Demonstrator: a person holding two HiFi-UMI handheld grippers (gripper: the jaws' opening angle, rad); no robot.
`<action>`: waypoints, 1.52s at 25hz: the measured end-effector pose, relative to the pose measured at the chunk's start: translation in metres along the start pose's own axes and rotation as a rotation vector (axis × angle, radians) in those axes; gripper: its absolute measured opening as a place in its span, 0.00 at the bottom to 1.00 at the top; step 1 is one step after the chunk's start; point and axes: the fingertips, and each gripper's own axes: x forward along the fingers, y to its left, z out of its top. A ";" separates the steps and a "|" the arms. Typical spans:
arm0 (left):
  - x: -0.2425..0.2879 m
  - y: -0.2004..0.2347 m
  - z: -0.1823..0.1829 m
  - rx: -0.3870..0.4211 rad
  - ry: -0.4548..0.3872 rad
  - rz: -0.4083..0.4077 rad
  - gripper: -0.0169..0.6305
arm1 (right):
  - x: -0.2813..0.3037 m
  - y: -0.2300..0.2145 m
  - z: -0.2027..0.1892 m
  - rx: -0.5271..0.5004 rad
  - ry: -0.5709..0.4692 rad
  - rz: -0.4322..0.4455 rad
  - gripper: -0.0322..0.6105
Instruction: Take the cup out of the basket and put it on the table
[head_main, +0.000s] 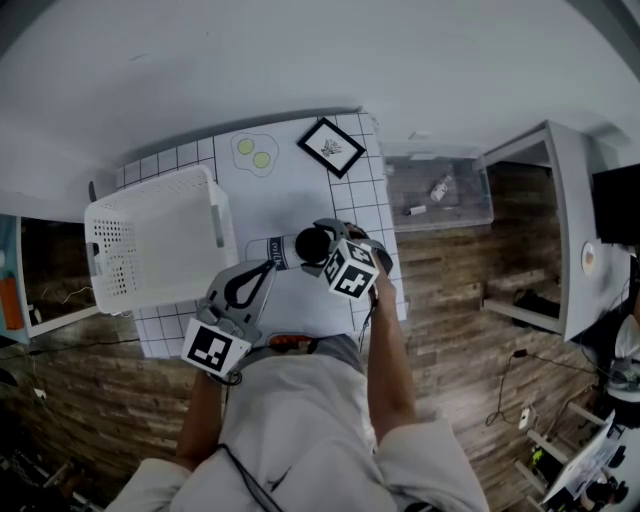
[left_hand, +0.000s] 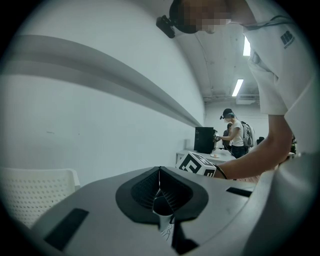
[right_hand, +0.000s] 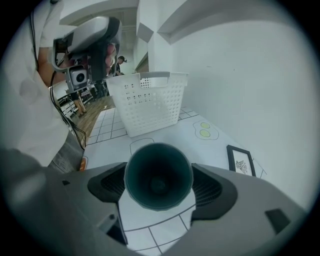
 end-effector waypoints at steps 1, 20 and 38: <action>0.000 0.000 0.000 0.001 0.002 -0.001 0.04 | 0.000 0.000 0.001 0.004 -0.005 0.002 0.65; 0.002 -0.001 0.001 0.003 0.002 0.006 0.04 | 0.003 0.002 0.003 0.001 -0.007 -0.002 0.66; 0.002 -0.003 0.000 0.001 -0.002 -0.008 0.04 | 0.006 0.003 -0.011 0.040 0.031 -0.010 0.68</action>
